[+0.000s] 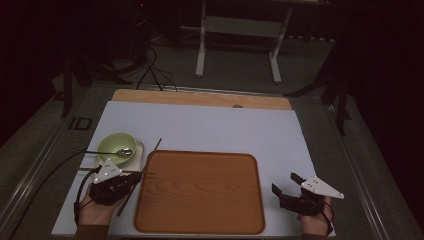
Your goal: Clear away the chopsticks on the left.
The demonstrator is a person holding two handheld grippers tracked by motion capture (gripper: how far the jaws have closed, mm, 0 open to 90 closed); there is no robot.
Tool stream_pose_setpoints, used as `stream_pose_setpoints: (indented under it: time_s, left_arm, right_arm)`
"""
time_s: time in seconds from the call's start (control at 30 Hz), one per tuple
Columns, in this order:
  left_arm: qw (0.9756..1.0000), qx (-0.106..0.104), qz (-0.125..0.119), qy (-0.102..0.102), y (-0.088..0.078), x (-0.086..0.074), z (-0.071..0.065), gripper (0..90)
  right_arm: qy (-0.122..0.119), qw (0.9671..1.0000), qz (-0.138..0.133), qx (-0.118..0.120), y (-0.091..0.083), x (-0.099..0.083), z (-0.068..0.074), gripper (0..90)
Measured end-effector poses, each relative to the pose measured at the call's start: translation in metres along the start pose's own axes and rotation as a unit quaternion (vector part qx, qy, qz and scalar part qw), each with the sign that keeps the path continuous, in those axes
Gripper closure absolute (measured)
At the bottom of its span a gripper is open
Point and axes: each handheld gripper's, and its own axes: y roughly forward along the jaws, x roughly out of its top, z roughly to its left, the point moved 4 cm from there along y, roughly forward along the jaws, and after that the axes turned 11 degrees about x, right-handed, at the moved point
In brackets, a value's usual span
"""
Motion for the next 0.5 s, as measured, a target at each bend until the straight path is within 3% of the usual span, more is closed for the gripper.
stream_pose_setpoints:
  time_s: [0.17, 0.5]
  left_arm:
    - [1.0, -0.002, 0.003, -0.004, 0.001, 0.003, -0.005, 85.2]
    - [0.9995, -0.007, 0.009, -0.029, 0.005, 0.014, -0.017, 85.2]
  right_arm:
    - [0.0, 1.0, -0.001, 0.0, 0.0, 0.0, 0.0, 16.7]
    - [0.002, 1.0, -0.003, -0.002, -0.001, 0.0, -0.001, 16.7]
